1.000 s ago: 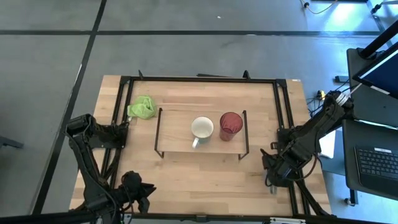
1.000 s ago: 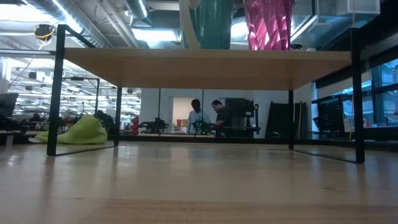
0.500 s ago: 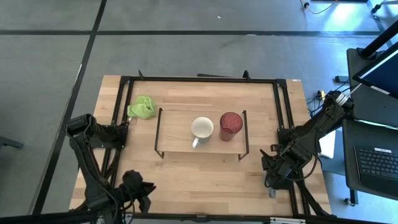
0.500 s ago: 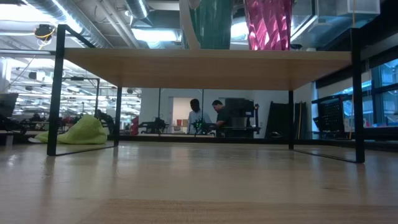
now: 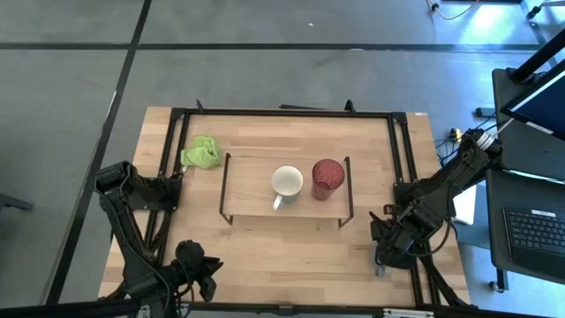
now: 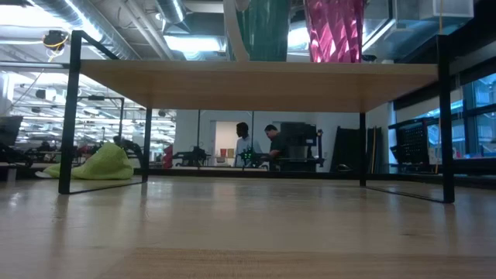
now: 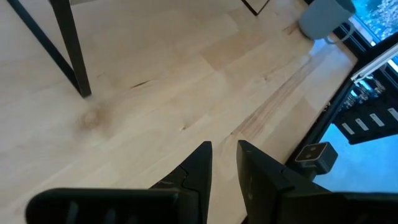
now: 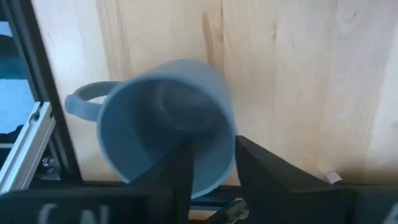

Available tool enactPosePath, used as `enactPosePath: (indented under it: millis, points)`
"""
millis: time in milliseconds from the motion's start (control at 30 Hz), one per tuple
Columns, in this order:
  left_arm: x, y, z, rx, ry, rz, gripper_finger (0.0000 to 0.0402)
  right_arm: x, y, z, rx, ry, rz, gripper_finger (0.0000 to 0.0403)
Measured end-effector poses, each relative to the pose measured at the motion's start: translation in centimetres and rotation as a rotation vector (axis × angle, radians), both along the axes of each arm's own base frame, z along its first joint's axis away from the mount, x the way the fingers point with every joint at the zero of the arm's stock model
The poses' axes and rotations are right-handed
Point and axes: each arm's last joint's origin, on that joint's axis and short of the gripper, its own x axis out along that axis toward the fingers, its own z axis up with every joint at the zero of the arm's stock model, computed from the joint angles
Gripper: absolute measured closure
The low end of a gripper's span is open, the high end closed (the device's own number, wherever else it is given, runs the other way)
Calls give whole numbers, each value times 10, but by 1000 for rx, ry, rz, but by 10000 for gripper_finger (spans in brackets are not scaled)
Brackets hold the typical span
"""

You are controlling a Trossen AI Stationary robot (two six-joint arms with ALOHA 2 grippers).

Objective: Stack small to large cups/mugs on shelf
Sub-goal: Put the blue mug on the shelf

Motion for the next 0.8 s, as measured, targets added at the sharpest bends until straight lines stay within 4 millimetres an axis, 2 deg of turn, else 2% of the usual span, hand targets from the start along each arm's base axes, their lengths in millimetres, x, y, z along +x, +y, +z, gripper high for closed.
enactPosePath:
  millis: [167,333,400,567,700,800]
  points:
    - [3,2,0,-1,1,12,333,-1,-3,1,-51,-16,-87,264]
    - [6,3,0,-6,7,20,333,-16,-24,19,-313,81,-379,263]
    - [5,3,-1,-13,23,19,333,-20,-27,29,-337,110,-472,263]
    - [5,3,-1,-28,23,28,333,-20,-16,38,-108,114,-742,263]
    - [4,2,0,-23,14,26,333,-19,-5,29,63,64,-921,263]
    - [4,2,0,-3,22,8,333,-26,1,20,89,117,-960,263]
